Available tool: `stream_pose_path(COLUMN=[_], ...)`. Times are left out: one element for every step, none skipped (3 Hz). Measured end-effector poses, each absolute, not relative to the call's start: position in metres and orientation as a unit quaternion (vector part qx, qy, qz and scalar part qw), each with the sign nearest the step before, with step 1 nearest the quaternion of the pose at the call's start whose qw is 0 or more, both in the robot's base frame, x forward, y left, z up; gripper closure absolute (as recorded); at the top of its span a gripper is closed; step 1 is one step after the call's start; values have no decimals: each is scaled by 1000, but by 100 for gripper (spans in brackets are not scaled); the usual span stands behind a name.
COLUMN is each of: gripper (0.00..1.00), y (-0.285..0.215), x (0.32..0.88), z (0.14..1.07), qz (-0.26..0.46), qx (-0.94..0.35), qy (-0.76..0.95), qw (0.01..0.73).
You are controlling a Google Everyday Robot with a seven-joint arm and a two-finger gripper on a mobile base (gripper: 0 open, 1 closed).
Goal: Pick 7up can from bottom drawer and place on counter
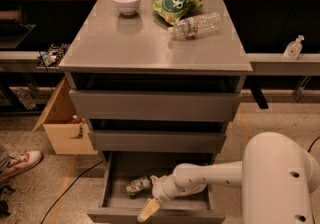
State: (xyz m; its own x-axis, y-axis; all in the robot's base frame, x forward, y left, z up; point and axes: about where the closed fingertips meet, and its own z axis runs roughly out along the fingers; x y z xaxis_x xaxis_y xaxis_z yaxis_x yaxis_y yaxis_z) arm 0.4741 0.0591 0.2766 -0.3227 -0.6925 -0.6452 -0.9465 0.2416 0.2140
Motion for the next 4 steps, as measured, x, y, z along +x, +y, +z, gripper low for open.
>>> stream_pose_path(gripper=[0,0,0,0], y=[77,97,108,111], x=[487,505,528,548], z=[273,257,241,224], qz=[284,281,282,284], qx=[-554,-566,-562,-553], qy=[746,733,728,728], qw=[235,252,275,290])
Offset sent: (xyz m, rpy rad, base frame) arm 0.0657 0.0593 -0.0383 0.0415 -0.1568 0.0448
